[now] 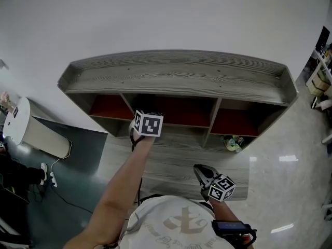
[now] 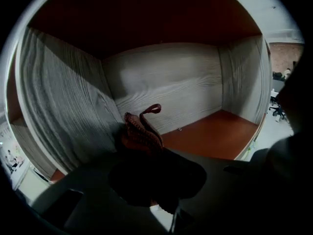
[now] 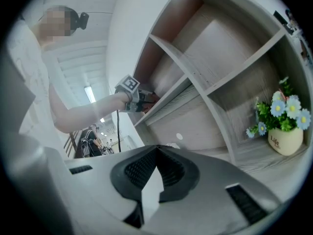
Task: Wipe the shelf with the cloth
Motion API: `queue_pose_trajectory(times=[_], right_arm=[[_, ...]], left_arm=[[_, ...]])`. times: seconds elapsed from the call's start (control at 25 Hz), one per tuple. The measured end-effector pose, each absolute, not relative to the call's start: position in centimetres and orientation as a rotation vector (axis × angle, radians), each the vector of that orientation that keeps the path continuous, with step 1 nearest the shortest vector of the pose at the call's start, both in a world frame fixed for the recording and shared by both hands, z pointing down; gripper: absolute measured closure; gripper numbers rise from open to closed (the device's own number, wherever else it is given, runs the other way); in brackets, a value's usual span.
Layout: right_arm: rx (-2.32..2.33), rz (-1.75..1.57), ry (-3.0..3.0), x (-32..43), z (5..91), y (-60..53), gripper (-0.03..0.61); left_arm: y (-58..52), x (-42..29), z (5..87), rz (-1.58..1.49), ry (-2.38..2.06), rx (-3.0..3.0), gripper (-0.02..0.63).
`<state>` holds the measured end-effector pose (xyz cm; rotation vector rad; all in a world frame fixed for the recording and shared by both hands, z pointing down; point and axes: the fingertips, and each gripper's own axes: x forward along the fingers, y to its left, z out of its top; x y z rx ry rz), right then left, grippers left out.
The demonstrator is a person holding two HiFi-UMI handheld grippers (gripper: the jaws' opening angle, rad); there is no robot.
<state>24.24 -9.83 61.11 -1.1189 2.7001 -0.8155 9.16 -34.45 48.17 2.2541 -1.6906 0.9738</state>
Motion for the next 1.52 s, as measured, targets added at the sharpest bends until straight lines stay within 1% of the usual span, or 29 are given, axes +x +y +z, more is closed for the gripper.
queue_pose_trajectory(times=[0.12, 0.4, 0.72, 1.52], right_arm=[[-1.1, -0.826, 2.686, 25.2, 61.2, -9.8, 0.574], [-1.089, -0.845, 2.664, 26.8, 61.3, -9.4, 0.574], [-1.101, -0.868, 2.664, 27.5, 62.0, -9.0, 0.574], [-1.175, -0.879, 2.641, 28.8, 63.2, -6.8, 0.574]], left_arm=[[-35.1, 9.4, 49.2, 1.011, -1.694, 2.199, 0.545], [-35.9, 9.5, 49.8, 0.895, -1.626, 2.132, 0.546], [-35.2, 10.6, 49.4, 0.872, -1.541, 2.171, 0.551], [-31.9, 24.2, 49.6, 0.928, -1.103, 2.428, 0.549]])
